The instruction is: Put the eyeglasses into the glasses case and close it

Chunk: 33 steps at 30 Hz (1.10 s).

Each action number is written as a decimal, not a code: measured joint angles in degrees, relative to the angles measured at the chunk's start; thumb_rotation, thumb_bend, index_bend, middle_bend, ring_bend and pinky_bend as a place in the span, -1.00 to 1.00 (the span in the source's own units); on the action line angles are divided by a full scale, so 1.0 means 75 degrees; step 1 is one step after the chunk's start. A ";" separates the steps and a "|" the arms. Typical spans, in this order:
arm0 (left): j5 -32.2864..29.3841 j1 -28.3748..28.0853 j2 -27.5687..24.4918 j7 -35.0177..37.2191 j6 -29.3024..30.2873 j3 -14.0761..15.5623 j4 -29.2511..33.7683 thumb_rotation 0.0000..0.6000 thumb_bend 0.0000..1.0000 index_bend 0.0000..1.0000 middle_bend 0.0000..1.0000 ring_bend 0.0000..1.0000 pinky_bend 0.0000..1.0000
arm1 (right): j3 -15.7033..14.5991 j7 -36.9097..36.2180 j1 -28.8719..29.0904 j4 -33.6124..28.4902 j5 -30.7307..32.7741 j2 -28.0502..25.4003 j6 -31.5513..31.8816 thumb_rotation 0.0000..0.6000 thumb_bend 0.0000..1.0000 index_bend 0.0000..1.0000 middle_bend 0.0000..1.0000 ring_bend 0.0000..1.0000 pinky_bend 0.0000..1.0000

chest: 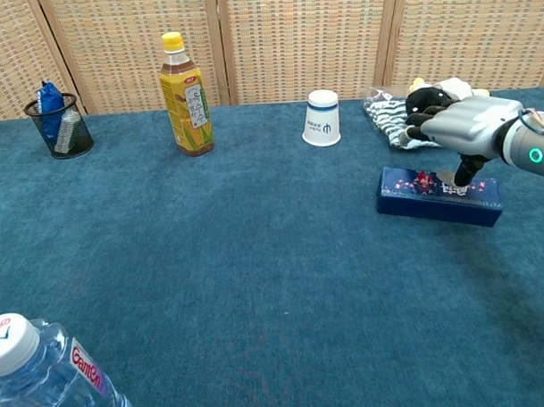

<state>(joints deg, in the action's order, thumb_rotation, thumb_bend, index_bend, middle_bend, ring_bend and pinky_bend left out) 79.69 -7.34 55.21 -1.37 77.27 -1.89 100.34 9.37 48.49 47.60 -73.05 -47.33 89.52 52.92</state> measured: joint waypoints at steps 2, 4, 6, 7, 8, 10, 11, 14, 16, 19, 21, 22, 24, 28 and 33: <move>0.0015 0.0002 -0.0001 0.0006 0.0006 0.0004 0.0003 1.00 -1.00 -1.00 -1.00 -1.00 -1.00 | 0.0035 -0.0079 -0.0004 -0.0030 -0.0063 -0.0030 0.0142 1.00 0.03 -1.00 -1.00 -1.00 -0.94; 0.0031 0.0006 -0.0006 0.0015 0.0015 0.0009 0.0008 1.00 -1.00 -1.00 -1.00 -1.00 -1.00 | 0.0075 -0.0144 -0.0009 -0.0109 -0.0084 -0.0082 0.0231 1.00 0.03 -1.00 -1.00 -1.00 -0.94; 0.0052 0.0014 -0.0014 0.0026 0.0039 0.0012 0.0015 1.00 -1.00 -1.00 -1.00 -1.00 -1.00 | 0.0105 -0.0189 -0.0012 -0.0215 -0.0112 -0.0144 0.0295 1.00 0.01 -1.00 -1.00 -1.00 -0.94; 0.0059 0.0018 -0.0016 0.0032 0.0048 0.0014 0.0016 1.00 -1.00 -1.00 -1.00 -1.00 -1.00 | 0.0124 -0.0224 -0.0016 -0.0301 -0.0141 -0.0197 0.0338 1.00 -0.07 -1.00 -1.00 -1.00 -0.94; 0.0068 0.0022 -0.0018 0.0036 0.0055 0.0016 0.0016 1.00 -1.00 -1.00 -1.00 -1.00 -1.00 | 0.0137 -0.0251 -0.0019 -0.0374 -0.0160 -0.0241 0.0363 1.00 -0.17 -1.00 -1.00 -1.00 -0.94; 0.0092 0.0027 -0.0021 0.0045 0.0066 0.0024 0.0015 1.00 -1.00 -1.00 -1.00 -1.00 -1.00 | 0.0176 -0.0323 -0.0028 -0.0582 -0.0185 -0.0363 0.0408 1.00 -0.58 -1.00 -1.00 -1.00 -0.94; 0.0104 0.0029 -0.0022 0.0050 0.0070 0.0028 0.0015 1.00 -1.00 -1.00 -1.00 -1.00 -1.00 | 0.0194 -0.0358 -0.0033 -0.0687 -0.0188 -0.0422 0.0421 1.00 -0.72 -1.00 -1.00 -1.00 -0.94; 0.0133 0.0035 -0.0028 0.0058 0.0086 0.0037 0.0017 1.00 -1.00 -1.00 -1.00 -1.00 -1.00 | 0.0245 -0.0462 -0.0045 -0.1056 -0.0147 -0.0631 0.0427 1.00 -1.00 -1.00 -1.00 -1.00 -0.94; 0.0157 0.0041 -0.0032 0.0066 0.0098 0.0046 0.0020 1.00 -1.00 -1.00 -1.00 -1.00 -1.00 | 0.0262 -0.0535 -0.0050 -0.1323 -0.0023 -0.0791 0.0366 1.00 -1.00 -1.00 -1.00 -1.00 -0.94; 0.0174 0.0050 -0.0039 0.0076 0.0116 0.0051 0.0022 1.00 -1.00 -1.00 -1.00 -1.00 -1.00 | 0.0224 -0.0545 -0.0039 -0.1500 0.0186 -0.0916 0.0214 1.00 -1.00 -1.00 -1.00 -1.00 -0.94; 0.0176 0.0053 -0.0038 0.0082 0.0121 0.0051 0.0019 1.00 -1.00 -1.00 -1.00 -1.00 -1.00 | 0.0168 -0.0522 -0.0021 -0.1574 0.0327 -0.0967 0.0097 1.00 -1.00 -1.00 -1.00 -1.00 -0.94; 0.0176 0.0052 -0.0038 0.0082 0.0120 0.0052 0.0017 1.00 -1.00 -1.00 -1.00 -1.00 -1.00 | 0.0113 -0.0502 -0.0004 -0.1602 0.0426 -0.0984 0.0004 1.00 -1.00 -1.00 -1.00 -1.00 -0.94; 0.0175 0.0047 -0.0036 0.0079 0.0110 0.0052 0.0017 1.00 -1.00 -1.00 -1.00 -1.00 -1.00 | 0.0019 -0.0484 0.0031 -0.1603 0.0585 -0.0980 -0.0134 1.00 -1.00 -1.00 -0.99 -1.00 -0.94; 0.0160 0.0042 -0.0035 0.0087 0.0097 0.0049 0.0013 1.00 -1.00 -1.00 -1.00 -1.00 -1.00 | -0.0123 -0.0560 0.0092 -0.1375 0.0761 -0.0822 -0.0326 1.00 -1.00 -1.00 -0.87 -1.00 -0.94; 0.0113 0.0022 -0.0037 0.0108 0.0042 0.0038 0.0001 1.00 -1.00 -1.00 -1.00 -1.00 -1.00 | -0.0251 -0.0651 0.0151 -0.0992 0.0908 -0.0606 -0.0530 1.00 -1.00 -0.93 -0.67 -1.00 -0.94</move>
<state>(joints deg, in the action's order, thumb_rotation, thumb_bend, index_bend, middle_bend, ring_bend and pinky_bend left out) 80.54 -7.18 54.93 -0.56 77.58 -1.60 100.34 7.49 43.60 48.73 -80.49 -40.52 84.98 48.94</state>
